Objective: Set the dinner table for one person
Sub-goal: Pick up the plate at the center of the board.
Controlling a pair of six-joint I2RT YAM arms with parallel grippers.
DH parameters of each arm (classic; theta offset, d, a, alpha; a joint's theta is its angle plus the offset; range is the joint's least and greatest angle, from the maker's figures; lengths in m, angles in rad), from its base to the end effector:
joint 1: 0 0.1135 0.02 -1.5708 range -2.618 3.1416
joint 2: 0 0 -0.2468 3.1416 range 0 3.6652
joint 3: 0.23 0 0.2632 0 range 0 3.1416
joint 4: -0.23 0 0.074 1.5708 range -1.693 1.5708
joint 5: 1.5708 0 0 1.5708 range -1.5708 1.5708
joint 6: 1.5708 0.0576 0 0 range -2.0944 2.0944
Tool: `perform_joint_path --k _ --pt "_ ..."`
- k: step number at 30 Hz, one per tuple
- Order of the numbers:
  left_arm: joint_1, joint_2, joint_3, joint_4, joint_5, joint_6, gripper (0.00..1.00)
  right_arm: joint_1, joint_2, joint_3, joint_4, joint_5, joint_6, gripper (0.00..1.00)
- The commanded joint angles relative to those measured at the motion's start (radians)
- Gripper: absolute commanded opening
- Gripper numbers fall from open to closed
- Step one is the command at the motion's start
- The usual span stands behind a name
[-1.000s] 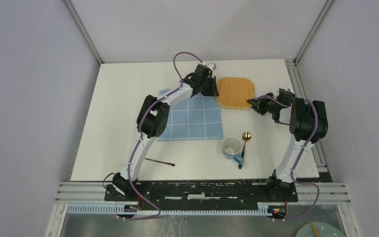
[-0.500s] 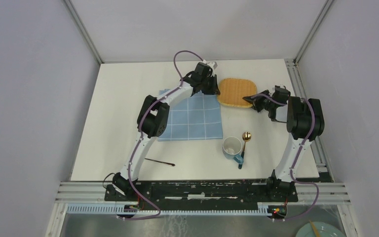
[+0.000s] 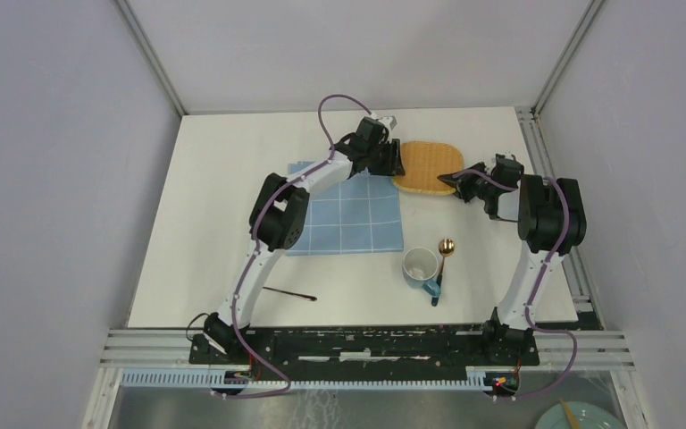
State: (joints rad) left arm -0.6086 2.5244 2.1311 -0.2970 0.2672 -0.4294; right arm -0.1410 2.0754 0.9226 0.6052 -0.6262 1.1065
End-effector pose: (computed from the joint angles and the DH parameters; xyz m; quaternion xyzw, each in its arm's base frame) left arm 0.4679 -0.3446 0.1310 0.1368 0.8879 -0.3141 0.3070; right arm 0.4020 -0.0230 0.0569 0.3621 0.7614 0.4541 0.2879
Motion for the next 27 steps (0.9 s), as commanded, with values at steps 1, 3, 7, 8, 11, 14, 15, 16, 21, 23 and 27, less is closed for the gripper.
perform_joint_path --k 1,3,7,8,11,14,15,16,21,23,27 --pt "-0.048 -0.084 -0.051 0.062 -0.004 0.007 0.54 0.037 -0.02 -0.001 -0.05 0.003 -0.01 0.0" --pt "-0.045 -0.095 -0.061 0.067 -0.033 0.005 0.55 0.037 -0.025 -0.001 -0.049 0.003 -0.008 0.0" --pt "-0.038 -0.116 -0.077 0.068 -0.073 0.007 0.56 0.037 -0.03 -0.002 -0.028 -0.006 0.001 0.0" --pt "-0.035 -0.122 -0.084 0.07 -0.075 0.007 0.56 0.037 -0.03 -0.002 -0.02 -0.01 0.003 0.0" --pt "-0.025 -0.144 -0.103 0.078 -0.087 0.006 0.56 0.037 -0.035 -0.004 0.009 -0.015 0.021 0.0" --pt "-0.012 -0.18 -0.136 0.108 -0.083 0.002 0.57 0.037 -0.041 -0.001 0.007 -0.015 0.021 0.0" --pt "-0.008 -0.19 -0.142 0.12 -0.082 0.001 0.57 0.037 -0.045 0.003 0.002 -0.017 0.019 0.0" --pt "-0.002 -0.199 -0.143 0.126 -0.082 -0.003 0.57 0.037 -0.049 0.006 -0.007 -0.017 0.016 0.0" --pt "0.025 -0.231 -0.12 0.13 -0.077 -0.009 0.58 0.035 -0.06 0.014 -0.03 -0.016 0.007 0.0" --pt "0.043 -0.241 -0.102 0.108 -0.086 -0.002 0.58 0.035 -0.06 0.016 -0.028 -0.017 0.007 0.0" --pt "0.066 -0.299 -0.117 0.076 -0.179 0.046 0.57 0.035 -0.063 0.019 -0.027 -0.023 0.007 0.0"
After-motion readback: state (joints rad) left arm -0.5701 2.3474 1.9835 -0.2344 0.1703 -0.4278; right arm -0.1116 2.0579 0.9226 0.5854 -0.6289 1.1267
